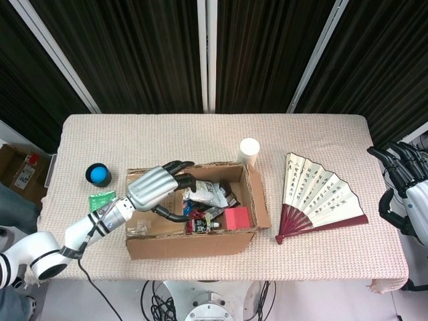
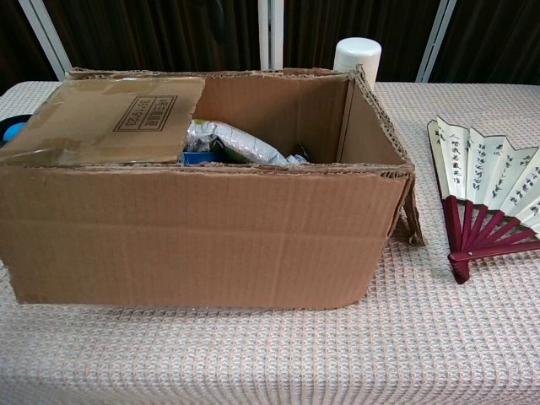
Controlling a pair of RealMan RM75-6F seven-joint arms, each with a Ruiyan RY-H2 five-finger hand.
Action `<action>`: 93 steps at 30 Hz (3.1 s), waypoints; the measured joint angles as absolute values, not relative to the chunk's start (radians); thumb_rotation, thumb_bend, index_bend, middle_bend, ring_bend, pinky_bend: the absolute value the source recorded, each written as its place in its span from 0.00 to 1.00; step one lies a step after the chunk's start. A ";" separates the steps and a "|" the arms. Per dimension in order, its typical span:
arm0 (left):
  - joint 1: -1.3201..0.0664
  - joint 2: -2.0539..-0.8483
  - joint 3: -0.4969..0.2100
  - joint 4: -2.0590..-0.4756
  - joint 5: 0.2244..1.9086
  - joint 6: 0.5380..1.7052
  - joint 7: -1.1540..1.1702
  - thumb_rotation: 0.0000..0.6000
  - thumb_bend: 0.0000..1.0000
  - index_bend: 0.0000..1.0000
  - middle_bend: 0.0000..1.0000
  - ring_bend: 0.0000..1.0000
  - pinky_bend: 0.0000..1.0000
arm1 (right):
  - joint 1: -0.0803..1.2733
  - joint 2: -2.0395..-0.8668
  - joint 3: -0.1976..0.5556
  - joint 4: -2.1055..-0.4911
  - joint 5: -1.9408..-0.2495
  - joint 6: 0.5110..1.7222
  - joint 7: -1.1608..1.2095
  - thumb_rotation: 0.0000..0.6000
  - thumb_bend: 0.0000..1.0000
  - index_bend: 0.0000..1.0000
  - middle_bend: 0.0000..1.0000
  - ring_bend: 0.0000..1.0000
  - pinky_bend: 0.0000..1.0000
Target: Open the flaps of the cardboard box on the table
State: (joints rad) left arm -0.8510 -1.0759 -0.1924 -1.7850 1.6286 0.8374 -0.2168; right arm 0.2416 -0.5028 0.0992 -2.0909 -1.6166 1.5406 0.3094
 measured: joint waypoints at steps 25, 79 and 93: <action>-0.876 -1.133 -0.073 -1.748 1.640 0.813 -0.196 0.00 0.00 0.36 0.29 0.05 0.14 | 0.261 -0.547 0.138 -2.059 -1.578 1.441 0.356 1.00 0.83 0.00 0.13 0.00 0.00; -0.452 -0.596 -0.023 -1.891 1.571 1.228 -0.091 0.00 0.00 0.49 0.43 0.05 0.14 | 0.302 -0.562 0.161 -2.035 -1.623 1.350 0.533 1.00 0.83 0.00 0.10 0.00 0.00; -0.190 -0.812 0.029 -1.743 1.545 1.530 -0.198 0.26 0.02 0.07 0.11 0.04 0.14 | 0.082 -0.793 0.050 -1.815 -1.640 1.551 0.193 1.00 0.57 0.00 0.00 0.00 0.00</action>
State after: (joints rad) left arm -0.1897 -0.8122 0.0295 -1.7432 1.5450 1.5296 -0.1980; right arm 0.0822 -0.7933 0.0504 -1.8150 -1.6405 1.5515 0.1934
